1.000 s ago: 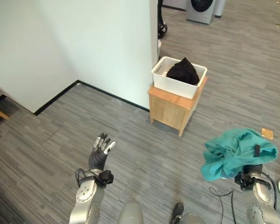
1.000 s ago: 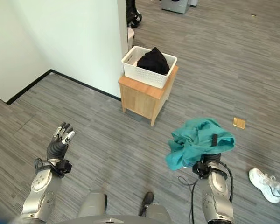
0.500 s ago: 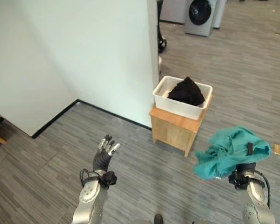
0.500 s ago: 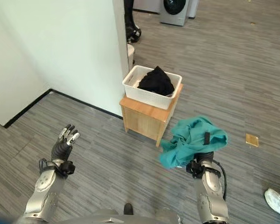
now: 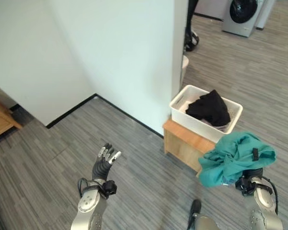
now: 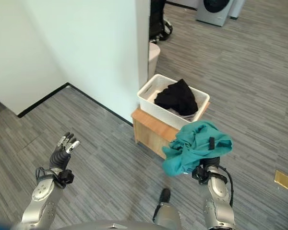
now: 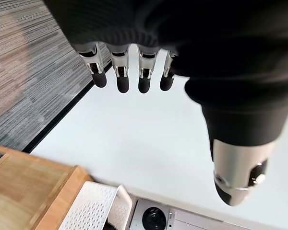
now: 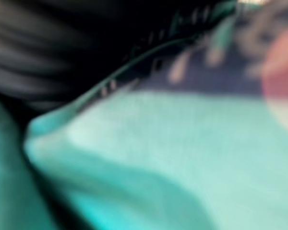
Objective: Pick up bed clothes into laundry basket.
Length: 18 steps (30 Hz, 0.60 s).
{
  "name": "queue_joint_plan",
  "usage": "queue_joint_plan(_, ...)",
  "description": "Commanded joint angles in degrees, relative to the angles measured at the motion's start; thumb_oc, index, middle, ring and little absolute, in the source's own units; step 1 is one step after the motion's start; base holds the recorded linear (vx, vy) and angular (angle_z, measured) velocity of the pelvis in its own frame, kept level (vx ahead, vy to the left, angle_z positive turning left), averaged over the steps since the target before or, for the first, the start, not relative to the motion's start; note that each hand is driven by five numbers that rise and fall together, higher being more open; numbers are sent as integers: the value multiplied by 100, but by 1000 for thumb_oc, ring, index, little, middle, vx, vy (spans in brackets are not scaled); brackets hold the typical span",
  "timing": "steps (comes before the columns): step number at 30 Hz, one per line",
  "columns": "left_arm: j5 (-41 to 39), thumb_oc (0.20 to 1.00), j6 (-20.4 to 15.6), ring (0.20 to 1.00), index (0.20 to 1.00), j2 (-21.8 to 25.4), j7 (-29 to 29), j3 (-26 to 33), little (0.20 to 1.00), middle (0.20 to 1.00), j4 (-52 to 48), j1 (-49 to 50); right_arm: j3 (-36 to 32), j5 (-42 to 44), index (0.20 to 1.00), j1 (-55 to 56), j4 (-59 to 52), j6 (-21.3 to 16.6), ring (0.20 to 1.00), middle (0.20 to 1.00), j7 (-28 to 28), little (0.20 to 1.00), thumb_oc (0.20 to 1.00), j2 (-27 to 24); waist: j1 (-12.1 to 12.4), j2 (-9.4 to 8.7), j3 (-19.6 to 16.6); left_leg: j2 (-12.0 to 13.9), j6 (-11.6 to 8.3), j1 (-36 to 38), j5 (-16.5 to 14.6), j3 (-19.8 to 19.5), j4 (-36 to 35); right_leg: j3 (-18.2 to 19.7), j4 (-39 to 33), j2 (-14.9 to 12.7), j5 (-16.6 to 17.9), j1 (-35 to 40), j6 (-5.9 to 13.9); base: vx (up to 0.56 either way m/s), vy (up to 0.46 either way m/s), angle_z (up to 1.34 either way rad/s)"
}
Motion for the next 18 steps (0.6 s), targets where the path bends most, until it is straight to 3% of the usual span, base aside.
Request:
queue_joint_plan(1,-112,1000,-352,1000,1000,405,55,274,1000,1000,-431,-340,-501,-437,200,-372,-802,-464,200,200,-189,200,200,-370,27,-217,8,884,-231,-786,422,-59,-34,-6,-393,-365,-368,644,765,57,-374,-19)
queue_joint_plan(3,-200,1000,-360,1000,1000,359,53,137,1000,1000,-408,-532,-677,-415,200,-550,-811,-545,200,200,-282,200,200,-714,-14,-254,143,1032,-308,-1247,737,-142,842,-240,-538,-219,-469,894,590,33,-432,4)
queue_joint_plan(4,-311,1000,-340,1000,1000,324,5,79,1000,1000,-461,-561,-785,-510,200,-663,-751,-502,200,200,-344,200,200,-1097,62,-355,242,1061,-297,-1491,935,-186,1481,-340,-670,-78,-574,1128,454,36,-347,39)
queue_joint_plan(6,-315,1000,-314,1000,1000,322,-5,67,1000,1000,-476,-566,-828,-592,200,-795,-739,-491,200,200,-326,200,200,-1383,109,-406,261,943,-271,-1586,962,-253,1513,-375,-755,-43,-592,1184,429,83,-248,38)
queue_joint_plan(7,-258,1000,-285,1000,1000,347,-74,21,1000,1000,-485,-559,-902,-610,200,-1000,-626,-392,200,200,-286,200,200,-1765,220,-480,273,703,-248,-1809,763,-309,1333,-355,-858,-14,-642,1300,443,103,-181,3)
queue_joint_plan(8,-256,1000,-283,1000,1000,340,-73,22,1000,1000,-485,-568,-902,-603,200,-1016,-610,-399,200,200,-283,200,200,-1777,211,-492,266,676,-234,-1829,804,-307,1308,-361,-867,-38,-618,1277,446,120,-130,-26)
queue_joint_plan(9,-264,1000,-290,1000,1000,375,-125,4,1000,1000,-482,-545,-923,-652,200,-1141,-439,-372,200,200,-248,200,200,-2144,278,-534,243,573,-220,-1947,714,-288,1047,-377,-934,-23,-629,1344,474,89,-54,-41)
queue_joint_plan(12,-320,1000,-298,1000,1000,473,-266,-135,1000,1000,-491,-447,-923,-858,200,-1398,-19,-266,200,200,-200,200,200,-3098,403,-521,157,348,-226,-2104,960,-157,276,-416,-985,78,-664,1444,513,139,-40,-27)
queue_joint_plan(13,-387,1000,-275,1000,1000,543,-357,-202,1000,1000,-514,-311,-899,-976,200,-1571,194,-115,200,200,-126,200,200,-3510,474,-498,164,245,-226,-2082,923,-286,269,-344,-876,105,-767,1441,501,84,-5,8)
queue_joint_plan(15,-419,1000,-280,1000,1000,574,-402,-253,1000,1000,-505,-313,-825,-941,200,-1677,178,-135,200,200,-53,200,200,-3633,449,-477,130,231,-201,-1987,899,-328,179,-326,-851,130,-779,1440,485,99,62,-15)
queue_joint_plan(18,-544,1000,-284,1000,1000,732,-475,-456,1000,1000,-607,-296,-283,-1093,200,-2329,605,-52,200,200,17,200,200,-4349,436,-471,-5,146,-164,-1651,925,-452,-340,-263,-908,111,-741,1482,515,162,122,-34)
